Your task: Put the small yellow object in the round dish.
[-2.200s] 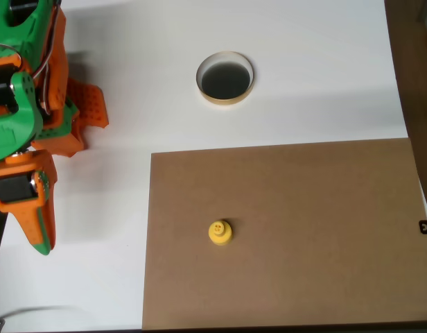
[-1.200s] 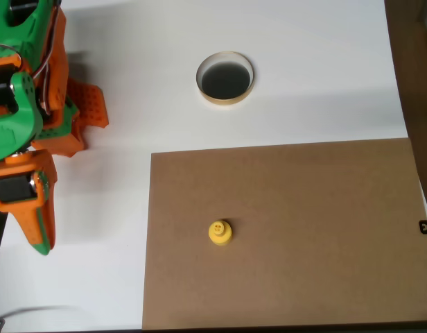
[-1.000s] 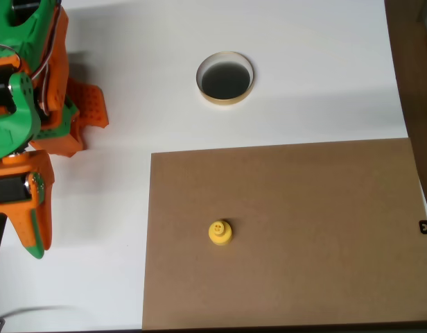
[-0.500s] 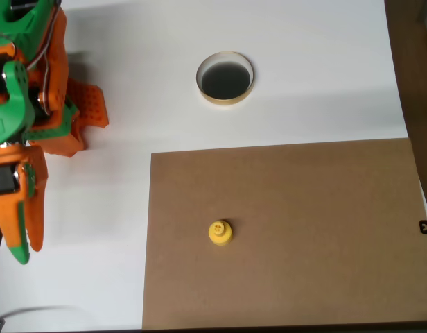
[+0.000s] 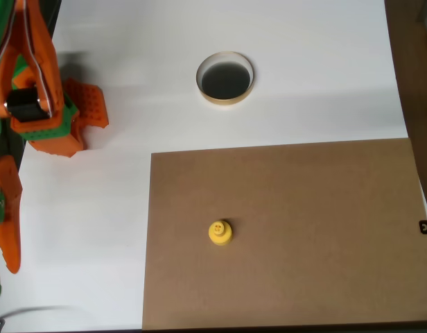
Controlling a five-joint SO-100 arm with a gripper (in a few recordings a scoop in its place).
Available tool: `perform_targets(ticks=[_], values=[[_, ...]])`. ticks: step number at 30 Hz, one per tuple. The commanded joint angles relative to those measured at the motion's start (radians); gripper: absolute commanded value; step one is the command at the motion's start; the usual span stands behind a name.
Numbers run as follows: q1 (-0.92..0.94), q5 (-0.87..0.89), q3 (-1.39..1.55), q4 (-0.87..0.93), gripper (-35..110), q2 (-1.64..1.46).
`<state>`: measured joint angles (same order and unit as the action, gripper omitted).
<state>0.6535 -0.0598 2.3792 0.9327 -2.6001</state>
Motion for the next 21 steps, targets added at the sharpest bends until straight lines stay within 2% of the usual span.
perform_targets(ticks=[1, 5, 21], values=[[-0.043, -0.069, -0.098, 0.008, 18, 0.038], [-0.135, -0.126, -0.104, 0.029, 21, 0.043], [-0.364, -0.129, -0.31, 0.117, 24, 0.385]])
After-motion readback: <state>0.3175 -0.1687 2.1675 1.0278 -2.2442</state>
